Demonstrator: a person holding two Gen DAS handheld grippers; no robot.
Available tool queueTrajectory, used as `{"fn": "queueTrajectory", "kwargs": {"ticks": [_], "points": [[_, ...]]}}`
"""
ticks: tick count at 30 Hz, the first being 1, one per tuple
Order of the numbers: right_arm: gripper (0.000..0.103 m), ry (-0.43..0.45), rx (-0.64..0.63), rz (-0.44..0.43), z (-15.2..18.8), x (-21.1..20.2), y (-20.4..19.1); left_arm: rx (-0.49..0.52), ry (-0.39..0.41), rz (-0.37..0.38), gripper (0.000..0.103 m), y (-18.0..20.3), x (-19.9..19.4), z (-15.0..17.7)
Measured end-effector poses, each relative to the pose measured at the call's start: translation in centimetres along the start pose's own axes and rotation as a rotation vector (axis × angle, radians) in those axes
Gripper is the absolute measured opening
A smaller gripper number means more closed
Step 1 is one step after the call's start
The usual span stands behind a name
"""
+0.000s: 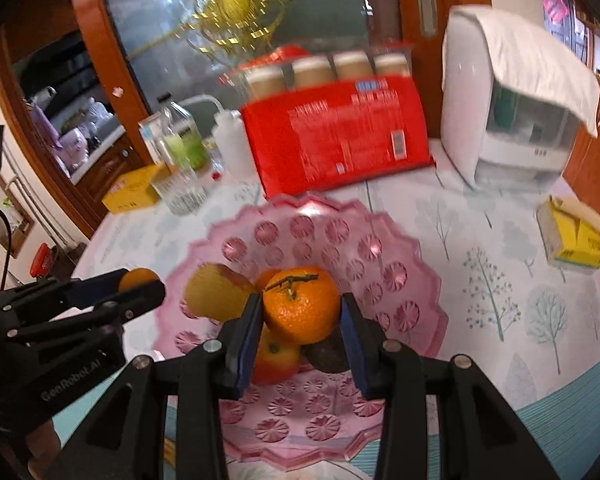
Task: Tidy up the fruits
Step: 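Carry both held oranges into the pink bowl, then open both tools to release the oranges into the bowl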
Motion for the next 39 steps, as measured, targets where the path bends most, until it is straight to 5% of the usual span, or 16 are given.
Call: {"fn": "queueTrajectory", "kwargs": {"ticks": [10,21,29,39], "points": [[0.039,-0.087,0.024,0.039,1.1,4.5,1.2,0.012,-0.026,0.054,0.033,-0.3,3.6,0.3],[0.041,-0.105,0.048,0.023,1.3,5.2,0.8,0.049,-0.018,0.095,0.035,1.0,3.2,0.9],[0.042,-0.065,0.061,0.009,0.8,3.8,1.0,0.065,0.041,0.080,0.079,1.6,1.3,0.5],[0.042,-0.035,0.080,0.007,0.5,1.5,1.9,0.027,0.056,0.065,0.085,0.9,-0.9,0.4]]}}
Point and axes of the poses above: each gripper's, at about its wrist camera, not at the fingertips, and x roughly the way its jaws point, y to its right, z to its underside, the point moved 6 cm from there along x, roughly the way its jaws point, and after that the axes turned 14 degrees about z, right-handed, at the moved point
